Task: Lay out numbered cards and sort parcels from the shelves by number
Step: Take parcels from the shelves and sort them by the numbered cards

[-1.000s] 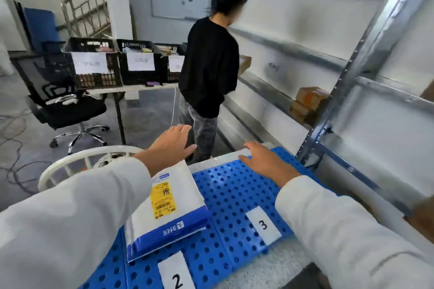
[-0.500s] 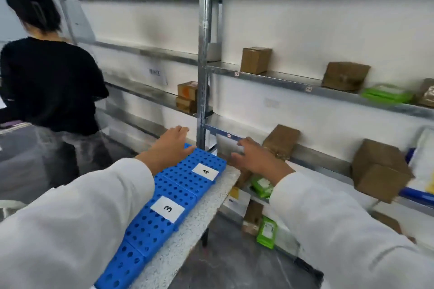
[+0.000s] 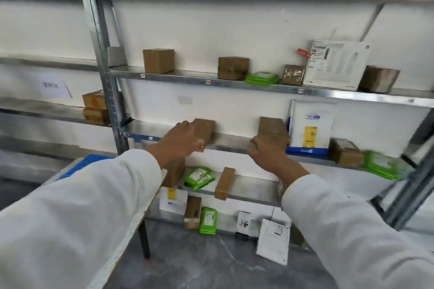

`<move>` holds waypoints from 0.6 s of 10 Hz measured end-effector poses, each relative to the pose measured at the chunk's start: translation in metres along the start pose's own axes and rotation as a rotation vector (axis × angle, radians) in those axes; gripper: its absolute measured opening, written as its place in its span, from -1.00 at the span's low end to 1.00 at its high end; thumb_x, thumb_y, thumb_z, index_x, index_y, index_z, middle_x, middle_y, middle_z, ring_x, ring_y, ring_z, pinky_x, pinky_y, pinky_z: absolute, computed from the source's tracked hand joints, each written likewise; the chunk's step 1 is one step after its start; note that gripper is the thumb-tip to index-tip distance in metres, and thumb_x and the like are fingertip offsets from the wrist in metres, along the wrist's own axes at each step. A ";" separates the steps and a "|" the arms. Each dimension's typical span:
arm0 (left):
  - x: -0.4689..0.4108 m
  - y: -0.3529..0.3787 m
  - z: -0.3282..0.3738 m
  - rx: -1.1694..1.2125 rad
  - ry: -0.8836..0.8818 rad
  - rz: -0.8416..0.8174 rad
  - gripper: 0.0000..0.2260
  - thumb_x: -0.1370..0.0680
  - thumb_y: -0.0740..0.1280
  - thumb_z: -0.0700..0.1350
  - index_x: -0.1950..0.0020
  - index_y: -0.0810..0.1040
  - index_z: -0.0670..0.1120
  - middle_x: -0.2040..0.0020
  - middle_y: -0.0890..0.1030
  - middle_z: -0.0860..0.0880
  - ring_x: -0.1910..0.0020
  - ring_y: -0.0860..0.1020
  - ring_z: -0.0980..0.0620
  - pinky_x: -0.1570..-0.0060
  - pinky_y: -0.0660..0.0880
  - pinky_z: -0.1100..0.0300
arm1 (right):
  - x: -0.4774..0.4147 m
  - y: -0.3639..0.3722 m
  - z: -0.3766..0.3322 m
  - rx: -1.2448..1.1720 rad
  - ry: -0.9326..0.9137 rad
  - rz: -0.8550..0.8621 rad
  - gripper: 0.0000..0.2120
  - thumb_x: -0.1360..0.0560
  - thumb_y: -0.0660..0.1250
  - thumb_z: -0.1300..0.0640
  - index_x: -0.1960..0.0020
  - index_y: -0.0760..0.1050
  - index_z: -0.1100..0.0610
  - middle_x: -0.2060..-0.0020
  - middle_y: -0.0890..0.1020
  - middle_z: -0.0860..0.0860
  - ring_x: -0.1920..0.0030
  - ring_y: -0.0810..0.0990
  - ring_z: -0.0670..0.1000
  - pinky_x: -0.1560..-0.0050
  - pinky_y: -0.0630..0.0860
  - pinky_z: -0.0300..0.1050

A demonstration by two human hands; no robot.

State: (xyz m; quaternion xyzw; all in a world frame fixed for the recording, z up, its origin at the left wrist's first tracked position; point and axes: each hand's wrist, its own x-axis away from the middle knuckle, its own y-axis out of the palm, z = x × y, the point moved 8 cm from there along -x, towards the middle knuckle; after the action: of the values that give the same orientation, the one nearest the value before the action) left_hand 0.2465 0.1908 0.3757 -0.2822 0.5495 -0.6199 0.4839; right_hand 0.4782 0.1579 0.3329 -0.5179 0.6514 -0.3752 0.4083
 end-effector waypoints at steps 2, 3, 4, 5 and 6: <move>-0.017 0.026 0.105 -0.083 0.209 0.012 -0.46 -0.51 0.13 0.32 -0.28 0.41 -0.04 -0.23 0.51 -0.04 -0.19 0.45 -0.08 -0.18 0.42 0.07 | 0.049 -0.051 0.085 -0.011 0.174 0.064 -0.57 -0.60 0.21 0.03 -0.39 0.34 0.22 -0.32 0.45 0.16 -0.29 0.45 0.17 -0.30 0.40 0.03; -0.019 0.047 0.150 -0.005 0.263 -0.060 -0.52 -0.59 0.23 0.09 -0.38 0.34 -0.19 -0.30 0.43 -0.14 -0.27 0.40 -0.12 -0.19 0.35 0.07 | 0.073 -0.066 0.123 -0.003 0.227 0.093 -0.60 -0.60 0.21 0.03 -0.37 0.33 0.19 -0.32 0.43 0.11 -0.28 0.45 0.12 -0.28 0.40 0.01; -0.033 0.063 0.184 0.095 0.314 -0.082 -0.51 -0.60 0.21 0.08 -0.40 0.31 -0.22 -0.32 0.41 -0.18 -0.27 0.38 -0.13 -0.21 0.35 0.07 | 0.088 -0.080 0.160 0.040 0.292 0.095 -0.57 -0.60 0.21 0.01 -0.40 0.30 0.18 -0.36 0.39 0.11 -0.31 0.42 0.10 -0.29 0.38 0.01; -0.043 0.077 0.215 0.094 0.361 -0.114 -0.52 -0.61 0.21 0.07 -0.41 0.31 -0.20 -0.34 0.38 -0.18 -0.29 0.37 -0.15 -0.22 0.35 0.06 | 0.095 -0.096 0.190 0.058 0.344 0.124 -0.57 -0.60 0.21 0.01 -0.40 0.30 0.17 -0.36 0.40 0.11 -0.30 0.44 0.11 -0.27 0.40 -0.01; -0.061 0.089 0.239 0.094 0.392 -0.133 -0.54 -0.61 0.21 0.04 -0.41 0.31 -0.21 -0.35 0.38 -0.19 -0.29 0.37 -0.13 -0.21 0.35 0.07 | 0.090 -0.102 0.218 0.055 0.386 0.136 -0.58 -0.59 0.22 0.00 -0.39 0.32 0.16 -0.35 0.41 0.09 -0.29 0.44 0.11 -0.27 0.40 0.01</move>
State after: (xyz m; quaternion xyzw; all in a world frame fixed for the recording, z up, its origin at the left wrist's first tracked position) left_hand 0.5061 0.1552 0.3590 -0.1691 0.5837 -0.7185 0.3384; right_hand 0.7046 0.0364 0.3289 -0.3799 0.7406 -0.4565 0.3142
